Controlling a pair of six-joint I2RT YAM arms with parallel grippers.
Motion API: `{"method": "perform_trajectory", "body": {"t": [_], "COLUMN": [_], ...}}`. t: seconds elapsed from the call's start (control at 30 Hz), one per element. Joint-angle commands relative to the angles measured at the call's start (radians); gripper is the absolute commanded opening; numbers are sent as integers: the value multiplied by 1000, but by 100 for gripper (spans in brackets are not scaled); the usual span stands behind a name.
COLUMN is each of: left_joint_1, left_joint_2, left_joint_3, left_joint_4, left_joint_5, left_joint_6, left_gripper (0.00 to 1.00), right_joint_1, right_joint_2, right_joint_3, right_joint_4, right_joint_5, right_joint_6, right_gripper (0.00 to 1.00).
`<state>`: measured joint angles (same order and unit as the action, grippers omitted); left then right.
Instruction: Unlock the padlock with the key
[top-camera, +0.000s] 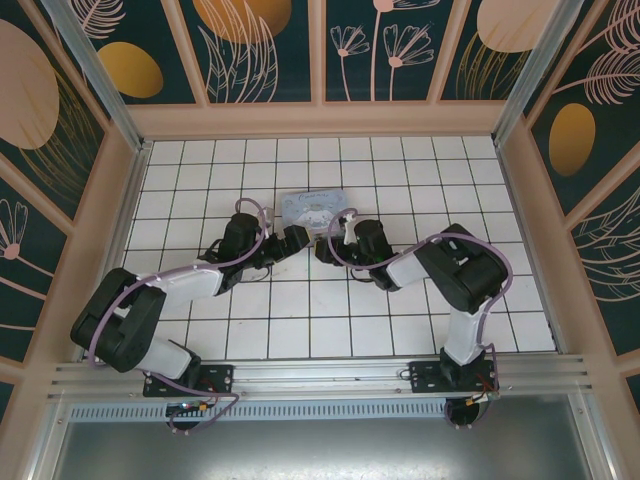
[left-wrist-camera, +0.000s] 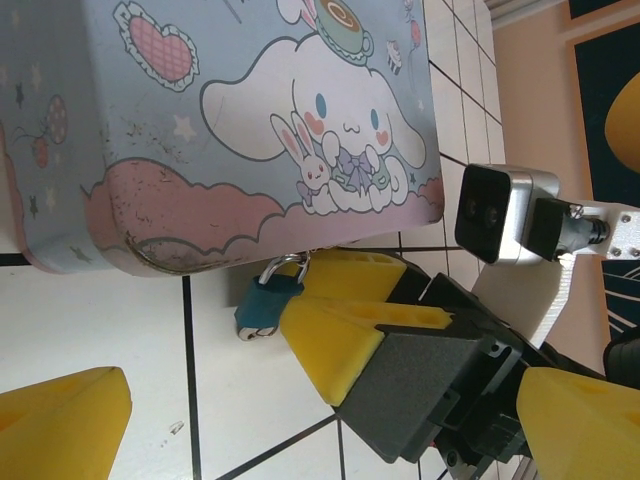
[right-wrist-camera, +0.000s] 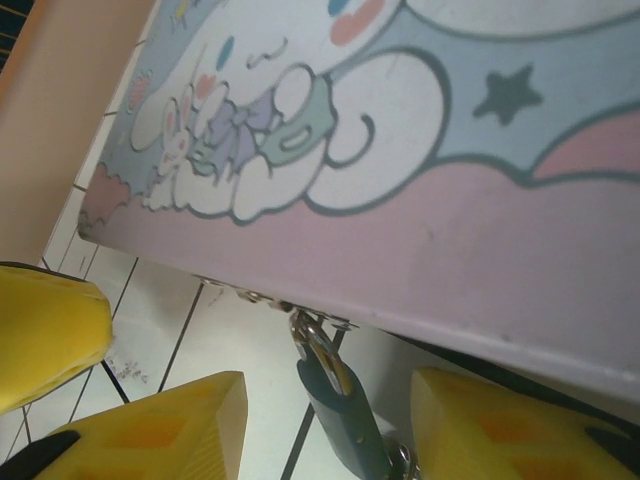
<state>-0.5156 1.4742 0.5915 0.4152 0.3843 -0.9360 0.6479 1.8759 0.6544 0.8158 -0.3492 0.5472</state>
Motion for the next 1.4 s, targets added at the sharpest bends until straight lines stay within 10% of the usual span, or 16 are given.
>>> {"method": "perform_trajectory", "body": {"t": [0.0,0.43,0.8,1.13,1.37], "left_joint_1": [8,8,8,8,8], "left_joint_2": [14,19,-5,12,59], "left_joint_3": [24,22,-20,-119,-163], "left_joint_4": [34,51,76,199,326], "left_joint_5": [11,25,36,68,118], "left_joint_6": [-4,-23,-18,39,63], "left_gripper": [99,99,99,96,77], "right_joint_1": [9,14,12,-13,-37], "right_joint_2": [30,63,45,11,27], "right_joint_3": [22,39,48,40,47], "right_joint_4": [47,66,74,144,211], "right_joint_5": [-36,-36,-55,-157,-255], "right_joint_6": [-19,2,42,133,209], "right_gripper": [45,32,0,0,0]}}
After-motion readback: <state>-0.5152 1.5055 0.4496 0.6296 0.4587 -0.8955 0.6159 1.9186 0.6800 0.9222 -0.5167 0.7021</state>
